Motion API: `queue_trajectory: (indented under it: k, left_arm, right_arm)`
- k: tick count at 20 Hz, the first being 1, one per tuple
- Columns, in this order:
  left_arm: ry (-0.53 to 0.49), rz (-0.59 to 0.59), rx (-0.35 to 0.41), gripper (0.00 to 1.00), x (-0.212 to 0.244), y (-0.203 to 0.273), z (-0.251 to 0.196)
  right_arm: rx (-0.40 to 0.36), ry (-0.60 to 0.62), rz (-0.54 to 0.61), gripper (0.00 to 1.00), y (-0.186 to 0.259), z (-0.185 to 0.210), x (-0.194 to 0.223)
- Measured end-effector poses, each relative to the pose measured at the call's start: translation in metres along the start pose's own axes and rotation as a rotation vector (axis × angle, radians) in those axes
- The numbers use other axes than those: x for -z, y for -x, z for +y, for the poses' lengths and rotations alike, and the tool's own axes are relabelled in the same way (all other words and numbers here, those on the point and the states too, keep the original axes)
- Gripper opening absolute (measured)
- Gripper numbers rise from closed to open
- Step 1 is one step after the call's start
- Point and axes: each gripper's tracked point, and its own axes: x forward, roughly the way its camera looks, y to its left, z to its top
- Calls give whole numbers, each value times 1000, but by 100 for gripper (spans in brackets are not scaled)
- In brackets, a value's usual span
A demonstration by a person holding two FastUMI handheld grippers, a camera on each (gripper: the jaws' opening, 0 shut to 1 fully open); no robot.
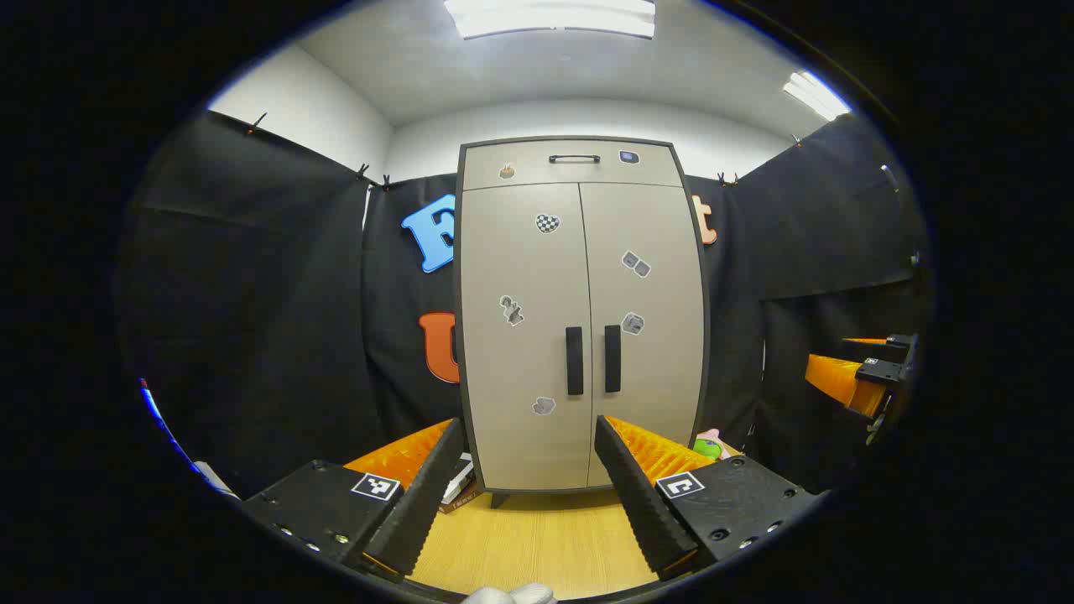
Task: Open the right door of the double-door shoe cabinet with the right hand, and open the left door with the left hand.
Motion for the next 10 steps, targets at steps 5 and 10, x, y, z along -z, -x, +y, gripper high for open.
queue_trajectory:
  k: [5,10]
  left_arm:
    - [0,0,1,95,2,0,2]
    - [-5,4,-3,95,5,3,5]
  right_arm:
    - [11,7,0,100,0,1,1]
    - [11,11,-10,100,5,5,-2]
